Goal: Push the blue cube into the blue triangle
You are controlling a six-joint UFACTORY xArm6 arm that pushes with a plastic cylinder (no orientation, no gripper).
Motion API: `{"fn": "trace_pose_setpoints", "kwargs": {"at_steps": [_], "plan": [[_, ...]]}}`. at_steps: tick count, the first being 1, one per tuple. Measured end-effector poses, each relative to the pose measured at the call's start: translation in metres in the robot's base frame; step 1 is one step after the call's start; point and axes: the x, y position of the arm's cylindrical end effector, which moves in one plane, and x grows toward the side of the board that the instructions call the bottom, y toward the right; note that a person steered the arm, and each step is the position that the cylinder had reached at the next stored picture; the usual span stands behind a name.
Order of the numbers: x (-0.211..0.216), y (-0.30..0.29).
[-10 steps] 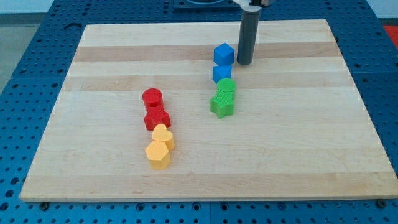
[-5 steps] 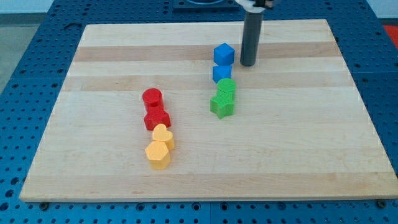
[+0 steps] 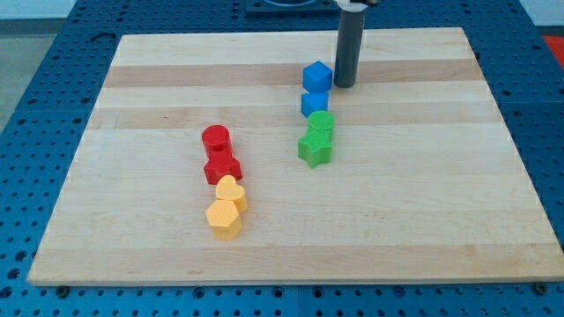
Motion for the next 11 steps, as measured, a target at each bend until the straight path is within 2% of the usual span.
{"fn": "trace_pose_setpoints", "kwargs": {"at_steps": [3, 4, 5, 6, 7, 11], "plan": [[-0.005, -0.015], [-0.048, -0.015], [-0.073, -0.042], [-0.062, -0.063], [-0.036, -0.063], [0.000, -0.050]]}}
